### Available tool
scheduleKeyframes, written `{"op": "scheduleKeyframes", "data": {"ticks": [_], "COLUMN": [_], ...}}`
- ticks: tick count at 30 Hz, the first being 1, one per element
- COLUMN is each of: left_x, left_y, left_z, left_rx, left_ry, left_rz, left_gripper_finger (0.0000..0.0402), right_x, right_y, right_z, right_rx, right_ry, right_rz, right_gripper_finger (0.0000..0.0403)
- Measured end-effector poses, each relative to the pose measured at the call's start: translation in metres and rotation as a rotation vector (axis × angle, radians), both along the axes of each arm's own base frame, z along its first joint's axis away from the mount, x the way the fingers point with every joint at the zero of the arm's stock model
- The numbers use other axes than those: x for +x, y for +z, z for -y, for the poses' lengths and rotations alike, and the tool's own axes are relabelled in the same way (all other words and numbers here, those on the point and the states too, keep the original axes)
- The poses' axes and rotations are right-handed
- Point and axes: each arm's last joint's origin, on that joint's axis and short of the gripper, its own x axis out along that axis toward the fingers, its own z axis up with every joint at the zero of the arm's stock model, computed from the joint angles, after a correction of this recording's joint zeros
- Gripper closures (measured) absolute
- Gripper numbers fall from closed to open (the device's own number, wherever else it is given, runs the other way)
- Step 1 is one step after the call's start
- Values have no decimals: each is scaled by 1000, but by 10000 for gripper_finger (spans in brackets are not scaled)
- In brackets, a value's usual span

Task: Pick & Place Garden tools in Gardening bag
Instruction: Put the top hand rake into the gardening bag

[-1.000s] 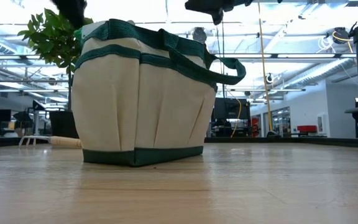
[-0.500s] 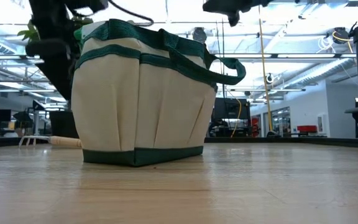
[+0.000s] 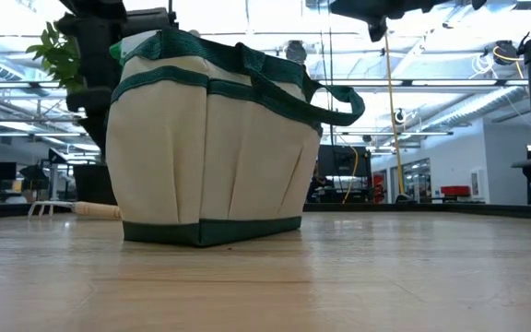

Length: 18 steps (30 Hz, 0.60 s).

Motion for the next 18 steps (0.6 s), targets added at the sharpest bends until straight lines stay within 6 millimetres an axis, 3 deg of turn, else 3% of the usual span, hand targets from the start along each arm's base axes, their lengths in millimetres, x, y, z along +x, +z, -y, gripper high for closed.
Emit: {"op": "scheduleKeyframes", "data": {"ticks": [11, 18], "left_x": [-1, 0], "left_y": [-1, -31], "left_z": [-16, -16], "left_rx": [20, -16], "left_ry": [-76, -105], "left_rz": [2, -39], "left_gripper_finger": [105, 105], "right_x": [-3, -3], "right_y": [2, 2], "right_z": [0, 0], "right_rx": [7, 6], "right_ry": [-1, 0], "right_rz": [10, 8], "right_gripper_finger": [403, 403]}}
